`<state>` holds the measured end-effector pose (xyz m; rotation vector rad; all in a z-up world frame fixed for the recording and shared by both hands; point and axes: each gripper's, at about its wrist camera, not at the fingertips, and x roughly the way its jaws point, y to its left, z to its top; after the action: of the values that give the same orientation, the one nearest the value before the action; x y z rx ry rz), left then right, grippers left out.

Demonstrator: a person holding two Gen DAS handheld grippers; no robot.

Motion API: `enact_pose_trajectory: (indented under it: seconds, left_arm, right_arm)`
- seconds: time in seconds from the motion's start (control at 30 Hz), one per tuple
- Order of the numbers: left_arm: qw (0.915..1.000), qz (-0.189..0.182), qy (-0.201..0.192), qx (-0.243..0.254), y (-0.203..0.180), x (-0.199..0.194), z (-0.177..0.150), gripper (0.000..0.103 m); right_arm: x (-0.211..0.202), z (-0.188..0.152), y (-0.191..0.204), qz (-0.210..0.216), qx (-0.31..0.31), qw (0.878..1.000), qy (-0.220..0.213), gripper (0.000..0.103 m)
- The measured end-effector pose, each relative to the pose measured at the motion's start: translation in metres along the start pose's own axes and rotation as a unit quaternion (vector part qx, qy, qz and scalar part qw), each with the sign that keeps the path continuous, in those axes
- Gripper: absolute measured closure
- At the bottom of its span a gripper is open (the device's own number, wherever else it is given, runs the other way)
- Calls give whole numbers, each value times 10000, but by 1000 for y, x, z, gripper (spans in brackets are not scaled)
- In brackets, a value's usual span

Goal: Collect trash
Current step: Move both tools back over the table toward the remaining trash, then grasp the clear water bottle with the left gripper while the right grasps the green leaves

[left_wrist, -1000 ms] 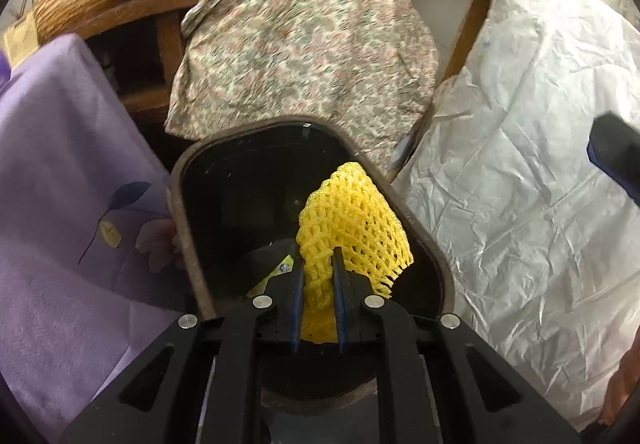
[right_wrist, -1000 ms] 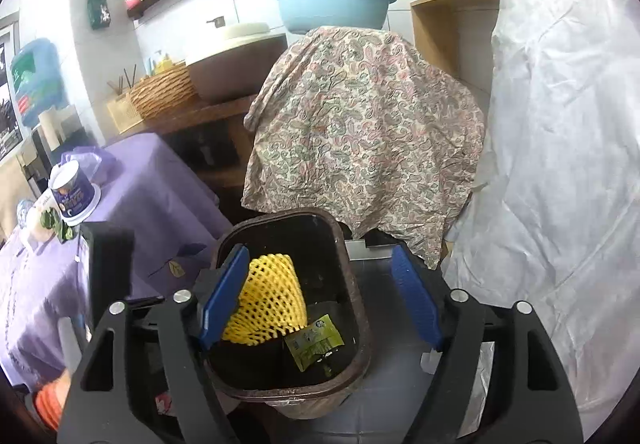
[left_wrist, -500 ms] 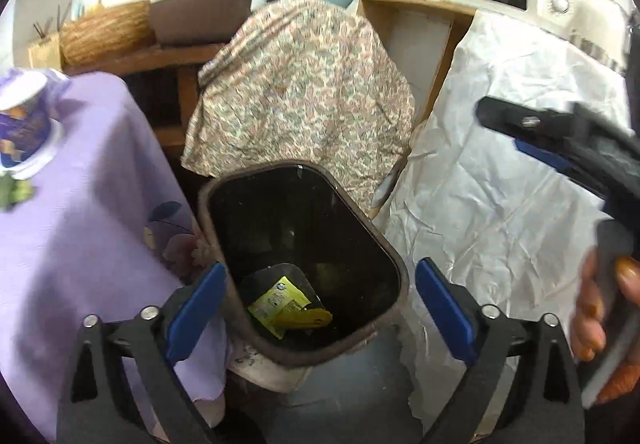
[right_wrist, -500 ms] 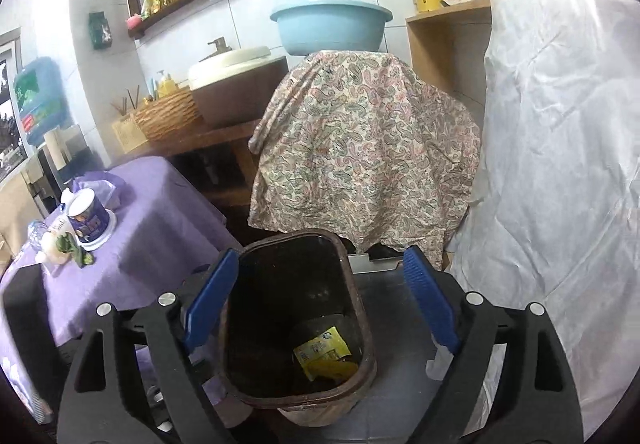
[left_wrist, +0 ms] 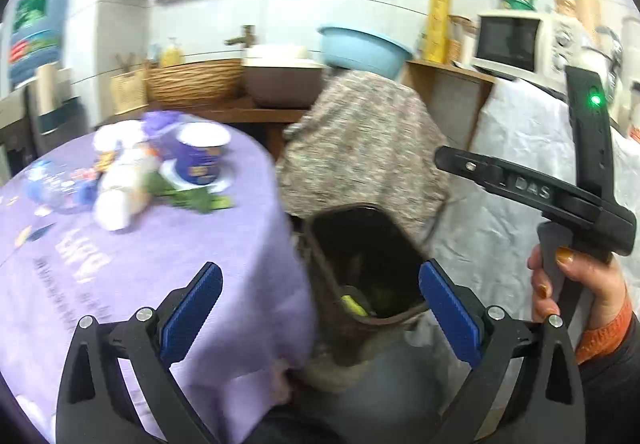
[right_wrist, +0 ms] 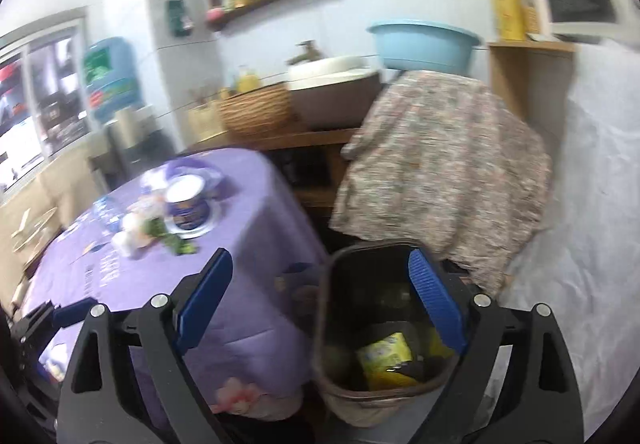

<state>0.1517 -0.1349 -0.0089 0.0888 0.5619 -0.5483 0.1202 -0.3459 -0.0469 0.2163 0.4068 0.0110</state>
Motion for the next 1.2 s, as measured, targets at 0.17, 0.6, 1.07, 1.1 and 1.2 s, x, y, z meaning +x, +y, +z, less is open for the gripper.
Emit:
enact_pose_trajectory:
  seconds: [0.17, 0.6, 1.07, 1.1, 1.2]
  left_arm:
    - [9987, 307, -176, -379, 55, -25, -9, 5]
    - [9796, 1886, -81, -685, 185, -83, -28, 5]
    - [9765, 1797, 70, -1189, 231, -77, -29, 5]
    - [9768, 1757, 64, -1221, 232, -76, -28, 5]
    - [9782, 1695, 79, -1200, 232, -73, -26, 5]
  right_arm:
    - [18, -7, 57, 588, -363, 9974, 200, 14]
    - [67, -28, 190, 1764, -1565, 9697, 640, 14]
    - [135, -13, 206, 1136, -1589, 9762, 940, 20]
    - [140, -11, 203, 1045, -1609, 9766, 969, 21]
    - [157, -5, 186, 979, -1530, 9772, 1101, 27]
